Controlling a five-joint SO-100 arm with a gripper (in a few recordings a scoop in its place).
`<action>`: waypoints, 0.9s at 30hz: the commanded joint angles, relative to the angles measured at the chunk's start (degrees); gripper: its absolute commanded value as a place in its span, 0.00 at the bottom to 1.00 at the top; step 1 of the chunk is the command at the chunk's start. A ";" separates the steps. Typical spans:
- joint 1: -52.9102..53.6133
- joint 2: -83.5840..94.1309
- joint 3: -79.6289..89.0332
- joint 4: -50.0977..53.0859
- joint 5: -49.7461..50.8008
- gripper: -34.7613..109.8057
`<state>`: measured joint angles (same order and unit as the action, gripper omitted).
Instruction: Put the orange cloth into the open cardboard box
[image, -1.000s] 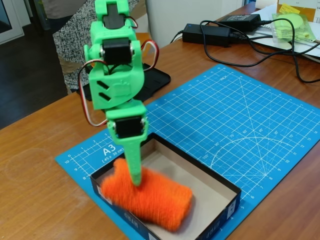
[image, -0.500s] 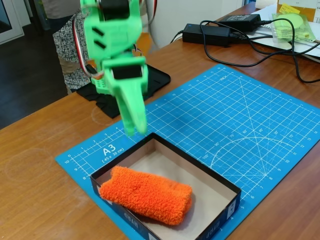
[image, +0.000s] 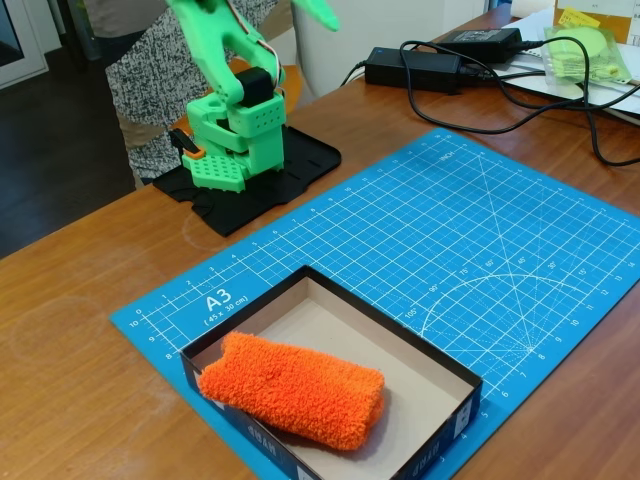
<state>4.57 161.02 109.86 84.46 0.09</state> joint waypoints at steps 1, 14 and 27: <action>1.05 23.64 29.36 -8.53 -2.11 0.30; -2.81 32.43 64.78 -18.46 4.04 0.24; -1.58 32.43 65.83 -18.46 4.22 0.24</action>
<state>2.20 192.66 175.25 66.36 4.57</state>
